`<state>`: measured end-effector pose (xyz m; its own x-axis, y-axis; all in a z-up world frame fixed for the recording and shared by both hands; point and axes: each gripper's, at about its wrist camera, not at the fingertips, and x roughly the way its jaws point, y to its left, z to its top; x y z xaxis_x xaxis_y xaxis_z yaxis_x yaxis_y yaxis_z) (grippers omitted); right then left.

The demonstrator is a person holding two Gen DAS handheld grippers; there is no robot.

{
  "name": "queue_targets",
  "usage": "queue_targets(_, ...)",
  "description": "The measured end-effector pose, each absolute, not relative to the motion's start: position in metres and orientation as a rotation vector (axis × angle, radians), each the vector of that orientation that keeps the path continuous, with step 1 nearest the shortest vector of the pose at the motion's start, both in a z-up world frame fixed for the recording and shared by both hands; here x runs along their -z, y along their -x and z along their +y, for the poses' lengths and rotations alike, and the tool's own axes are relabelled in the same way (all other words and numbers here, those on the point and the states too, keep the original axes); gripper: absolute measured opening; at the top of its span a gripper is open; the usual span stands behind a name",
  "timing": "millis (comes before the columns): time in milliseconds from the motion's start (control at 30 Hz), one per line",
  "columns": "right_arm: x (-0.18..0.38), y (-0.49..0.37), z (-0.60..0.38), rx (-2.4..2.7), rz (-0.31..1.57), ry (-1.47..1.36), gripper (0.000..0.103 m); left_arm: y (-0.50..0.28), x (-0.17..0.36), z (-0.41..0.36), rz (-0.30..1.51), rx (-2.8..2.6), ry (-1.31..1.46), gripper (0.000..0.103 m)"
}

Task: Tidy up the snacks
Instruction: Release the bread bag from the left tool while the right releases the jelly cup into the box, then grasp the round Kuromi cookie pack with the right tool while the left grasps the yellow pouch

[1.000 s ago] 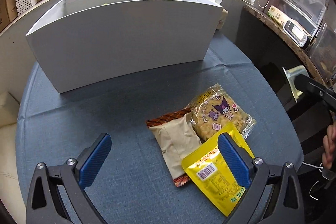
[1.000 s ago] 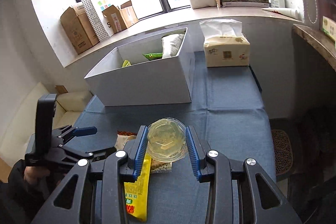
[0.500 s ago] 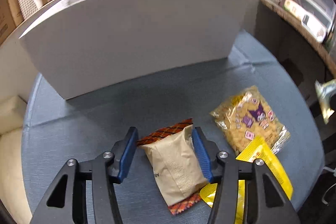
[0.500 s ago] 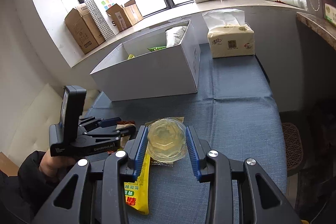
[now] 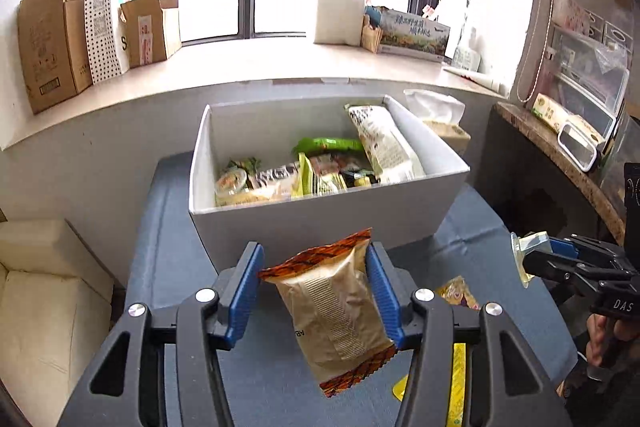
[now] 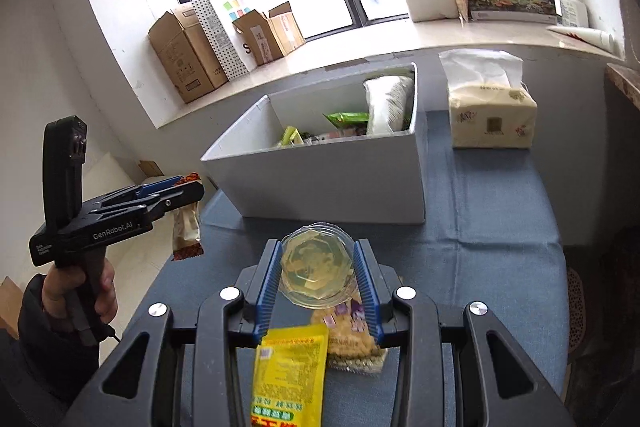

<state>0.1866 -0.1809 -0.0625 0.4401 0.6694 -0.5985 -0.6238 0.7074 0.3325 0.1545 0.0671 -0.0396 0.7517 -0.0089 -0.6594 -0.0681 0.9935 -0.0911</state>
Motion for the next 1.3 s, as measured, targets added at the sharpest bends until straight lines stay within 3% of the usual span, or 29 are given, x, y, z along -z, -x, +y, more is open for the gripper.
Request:
queue_targets(267, 0.011, -0.249, -0.113, -0.836, 0.706, -0.011, 0.04, -0.22, -0.015, 0.094, 0.64, -0.028, 0.079, 0.058)
queue_targets(500, 0.01, -0.319, -0.066, -0.826, 0.772, -0.019, 0.04, -0.279, -0.015, 0.098, 0.653, -0.041, 0.053, 0.058)
queue_targets(567, 0.015, -0.333, -0.057, -0.786, 0.782, 0.002, 0.042, -0.29, -0.008, 0.102, 0.659, -0.055, 0.047, 0.062)
queue_targets(600, 0.018, -0.339, -0.054, -0.764, 0.789, 0.006, 0.063, -0.295, -0.002, 0.104, 0.676, -0.063, 0.042, 0.067)
queue_targets(633, 0.02, -0.345, -0.052, -0.747, 0.809, 0.011, 0.077, -0.299, 0.004, 0.107, 0.693, -0.087, 0.036, 0.086)
queue_targets(667, 0.021, -0.348, -0.052, -0.727, 0.818, 0.004, 0.101, -0.301, 0.009, 0.11, 0.703, -0.114, 0.034, 0.103)
queue_targets(700, 0.02, -0.348, -0.056, -0.718, 0.801, -0.018, 0.103, -0.3, 0.013, 0.114, 0.708, -0.122, 0.04, 0.103)
queue_targets(900, 0.01, -0.336, -0.076, -0.704, 0.761, -0.016, 0.103, -0.285, 0.026, 0.122, 0.725, -0.101, 0.074, 0.103)
queue_targets(1300, -0.008, -0.257, -0.131, -0.743, 0.681, 0.001, 0.103, -0.202, -0.005, 0.093, 0.642, -0.006, 0.102, 0.103)
